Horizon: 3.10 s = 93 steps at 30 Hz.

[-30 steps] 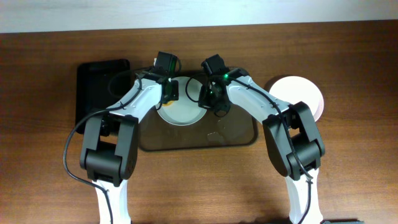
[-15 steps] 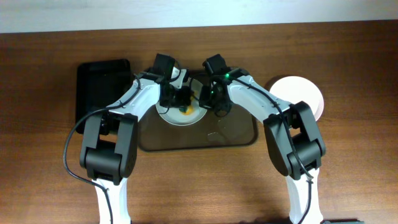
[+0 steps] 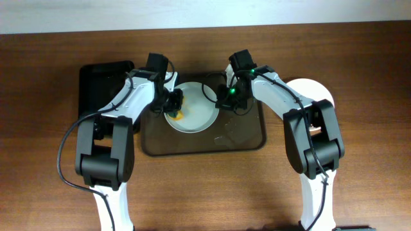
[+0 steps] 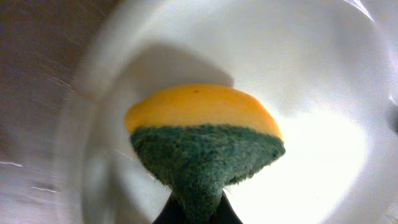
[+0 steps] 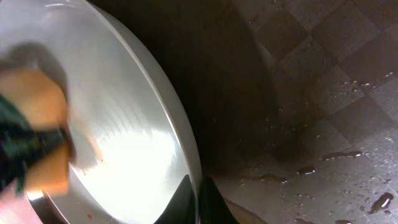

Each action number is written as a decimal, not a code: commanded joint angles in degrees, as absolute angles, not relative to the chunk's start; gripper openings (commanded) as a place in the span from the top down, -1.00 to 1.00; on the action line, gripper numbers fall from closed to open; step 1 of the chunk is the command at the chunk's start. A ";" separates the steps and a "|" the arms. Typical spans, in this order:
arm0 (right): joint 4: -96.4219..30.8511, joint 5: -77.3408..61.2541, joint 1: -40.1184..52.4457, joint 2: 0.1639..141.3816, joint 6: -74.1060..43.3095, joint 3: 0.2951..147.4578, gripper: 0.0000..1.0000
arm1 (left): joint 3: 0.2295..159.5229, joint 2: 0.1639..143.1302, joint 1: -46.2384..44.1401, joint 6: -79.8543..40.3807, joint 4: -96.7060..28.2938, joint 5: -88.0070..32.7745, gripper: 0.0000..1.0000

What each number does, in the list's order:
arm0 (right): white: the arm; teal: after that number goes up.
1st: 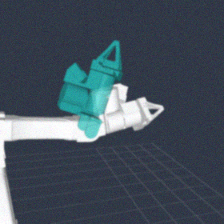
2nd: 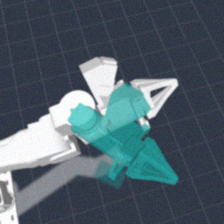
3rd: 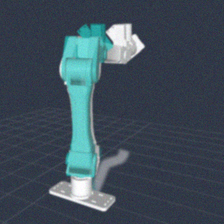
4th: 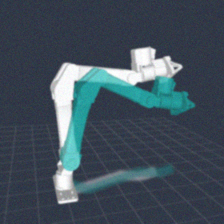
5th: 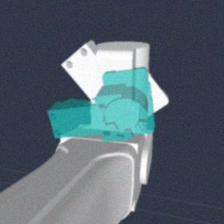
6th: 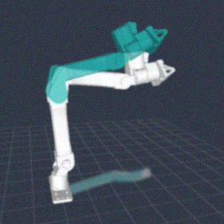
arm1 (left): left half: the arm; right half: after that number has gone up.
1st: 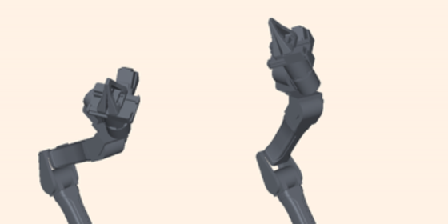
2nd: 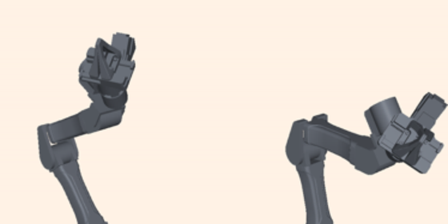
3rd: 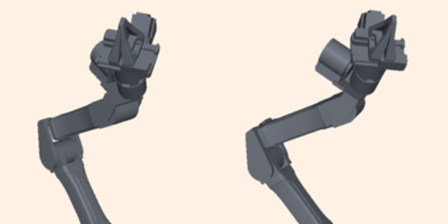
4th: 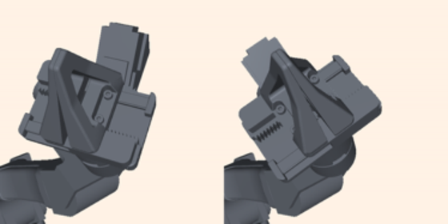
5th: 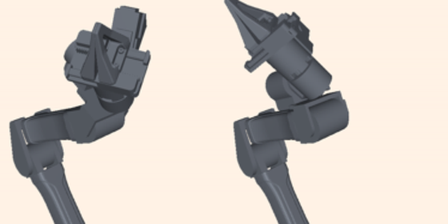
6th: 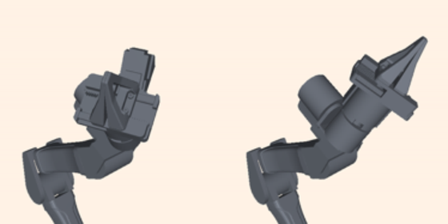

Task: Clean dirty plates on tray and stack at the side
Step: 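Scrub the last plate with the sponge while right gripper holds it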

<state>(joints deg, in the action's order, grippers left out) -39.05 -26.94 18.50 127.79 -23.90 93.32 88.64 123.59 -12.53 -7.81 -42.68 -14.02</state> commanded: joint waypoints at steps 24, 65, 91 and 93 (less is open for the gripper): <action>-39.00 -30.20 18.41 128.01 -22.72 92.79 0.92 | 86.08 127.66 -16.99 -1.04 -48.73 -18.17 0.99; -39.86 -28.71 18.41 128.01 -22.70 92.79 0.92 | 87.79 130.61 -17.74 -22.26 -39.33 0.82 0.99; -39.86 -28.69 18.41 128.01 -22.70 92.79 0.92 | 88.44 130.61 -11.62 -25.21 -44.21 -9.15 0.99; -39.86 -28.69 18.41 128.01 -22.70 92.79 0.92 | 88.44 130.61 -10.28 -27.64 -48.10 -10.92 0.99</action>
